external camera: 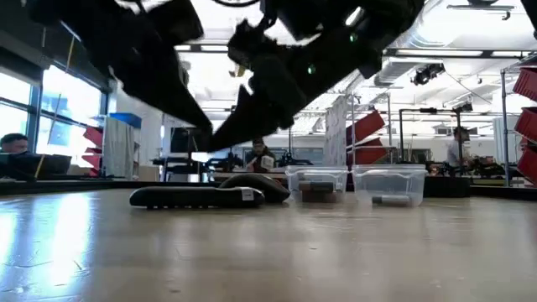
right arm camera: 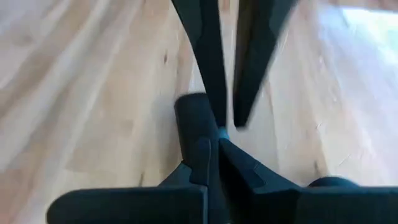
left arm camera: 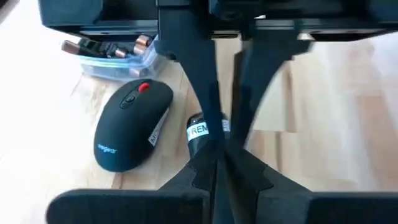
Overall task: Insert battery
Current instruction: Move the remote to the
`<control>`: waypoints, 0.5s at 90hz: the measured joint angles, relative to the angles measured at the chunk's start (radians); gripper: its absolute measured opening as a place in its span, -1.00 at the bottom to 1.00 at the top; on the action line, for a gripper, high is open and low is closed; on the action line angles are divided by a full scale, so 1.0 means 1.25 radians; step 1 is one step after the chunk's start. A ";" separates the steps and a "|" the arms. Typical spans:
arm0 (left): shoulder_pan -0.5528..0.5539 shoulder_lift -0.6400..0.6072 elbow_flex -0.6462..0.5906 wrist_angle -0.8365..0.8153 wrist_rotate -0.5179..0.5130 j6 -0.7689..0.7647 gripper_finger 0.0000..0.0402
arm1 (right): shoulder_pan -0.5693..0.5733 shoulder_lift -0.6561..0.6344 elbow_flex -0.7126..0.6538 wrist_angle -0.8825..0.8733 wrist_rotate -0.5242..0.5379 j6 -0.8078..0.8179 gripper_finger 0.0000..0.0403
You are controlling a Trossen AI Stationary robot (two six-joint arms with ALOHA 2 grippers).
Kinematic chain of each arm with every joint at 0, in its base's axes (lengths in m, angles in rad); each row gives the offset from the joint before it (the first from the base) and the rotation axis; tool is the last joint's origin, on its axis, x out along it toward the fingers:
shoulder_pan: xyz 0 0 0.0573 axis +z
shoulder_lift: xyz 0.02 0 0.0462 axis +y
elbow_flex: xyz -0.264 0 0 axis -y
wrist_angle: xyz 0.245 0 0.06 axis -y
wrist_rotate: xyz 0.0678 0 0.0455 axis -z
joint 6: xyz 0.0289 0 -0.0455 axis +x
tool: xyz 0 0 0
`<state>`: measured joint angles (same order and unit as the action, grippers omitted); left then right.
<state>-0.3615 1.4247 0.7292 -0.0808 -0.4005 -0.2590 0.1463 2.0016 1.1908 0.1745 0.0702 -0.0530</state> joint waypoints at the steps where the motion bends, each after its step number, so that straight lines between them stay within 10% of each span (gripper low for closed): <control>1: -0.003 -0.005 0.000 -0.009 0.002 -0.004 -0.94 | 0.000 -0.001 0.000 -0.001 0.000 0.000 -1.00; 45: -0.083 0.054 -0.070 -0.116 0.032 -0.223 -0.94 | 0.000 0.004 0.000 -0.120 0.016 0.038 -1.00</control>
<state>-0.4647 1.4919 0.6411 -0.2258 -0.3611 -0.5378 0.1463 2.0064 1.1908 0.0251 0.0901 -0.0052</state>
